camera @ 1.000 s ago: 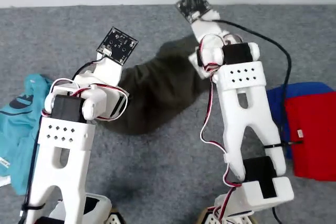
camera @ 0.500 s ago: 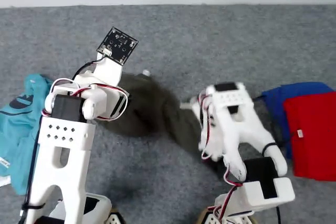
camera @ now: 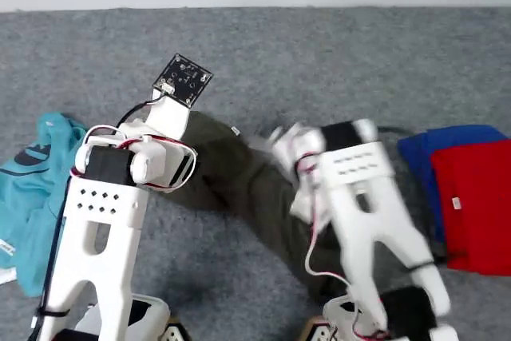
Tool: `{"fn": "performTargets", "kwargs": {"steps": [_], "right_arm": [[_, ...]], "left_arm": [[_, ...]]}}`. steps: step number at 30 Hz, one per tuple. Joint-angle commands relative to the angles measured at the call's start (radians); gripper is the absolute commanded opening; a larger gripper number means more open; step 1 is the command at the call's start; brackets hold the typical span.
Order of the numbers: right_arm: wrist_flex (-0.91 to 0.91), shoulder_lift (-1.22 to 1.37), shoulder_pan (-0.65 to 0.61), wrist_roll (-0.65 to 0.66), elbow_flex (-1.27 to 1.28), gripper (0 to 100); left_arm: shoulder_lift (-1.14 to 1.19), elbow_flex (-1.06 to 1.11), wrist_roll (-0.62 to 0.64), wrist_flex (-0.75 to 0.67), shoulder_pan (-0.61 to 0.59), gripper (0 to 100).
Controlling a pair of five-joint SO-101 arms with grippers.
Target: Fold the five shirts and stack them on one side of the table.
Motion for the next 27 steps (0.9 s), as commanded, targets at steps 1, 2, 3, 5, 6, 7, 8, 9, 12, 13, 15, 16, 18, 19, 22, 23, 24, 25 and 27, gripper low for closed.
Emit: {"fn": "performTargets", "kwargs": {"steps": [1,2,3,5,6,7,8,9,12,13,15,16,18,19,22,23,24,25,27], "right_arm": [[0.001,-0.054,0.11,-0.167,-0.196,6.5],[0.004,-0.053,0.124,-0.187,-0.219,6.5],[0.008,-0.053,0.128,-0.192,-0.227,6.7],[0.013,-0.041,0.119,-0.186,-0.21,9.9],[0.007,-0.024,0.114,-0.186,-0.189,12.5],[-0.001,-0.002,0.113,-0.186,-0.163,15.7],[-0.022,0.028,0.11,-0.18,-0.137,18.9],[-0.053,0.064,0.11,-0.18,-0.107,21.6],[-0.203,0.193,0.108,-0.183,-0.026,21.2],[-0.254,0.239,0.108,-0.183,-0.015,19.7],[-0.34,0.329,0.108,-0.183,-0.017,16.7],[-0.374,0.371,0.108,-0.183,-0.021,15.8],[-0.395,0.45,0.107,-0.183,-0.057,16.2],[-0.397,0.486,0.104,-0.184,-0.08,16.5],[-0.394,0.568,0.091,-0.216,-0.143,16.2],[-0.394,0.593,0.082,-0.219,-0.158,16.1],[-0.394,0.611,0.071,-0.216,-0.167,16.1],[-0.394,0.628,0.061,-0.216,-0.173,16.0],[-0.395,0.641,0.036,-0.216,-0.176,14.8]], "left_arm": [[-0.003,0.015,-0.009,-0.055,-0.005,19],[-0.003,0.025,-0.009,-0.072,-0.005,19],[-0.003,0.038,-0.009,-0.086,-0.005,19],[-0.003,0.058,-0.009,-0.109,-0.005,19],[-0.003,0.065,-0.009,-0.118,-0.005,19],[-0.003,0.071,-0.009,-0.126,-0.005,19],[-0.003,0.077,-0.009,-0.132,-0.005,19],[-0.003,0.081,-0.009,-0.132,-0.005,19],[-0.003,0.081,-0.009,-0.132,-0.005,19],[-0.003,0.081,-0.009,-0.13,-0.005,19],[-0.003,0.081,-0.009,-0.126,-0.005,19],[-0.003,0.081,-0.009,-0.126,-0.005,19],[-0.003,0.081,-0.009,-0.124,-0.005,19],[-0.003,0.081,-0.009,-0.124,-0.005,19],[-0.003,0.081,-0.009,-0.124,-0.005,19],[-0.003,0.081,-0.009,-0.124,-0.005,19],[-0.003,0.081,-0.009,-0.124,-0.005,19],[-0.003,0.082,-0.009,-0.124,-0.005,19],[-0.003,0.088,-0.009,-0.129,-0.005,19]]}}
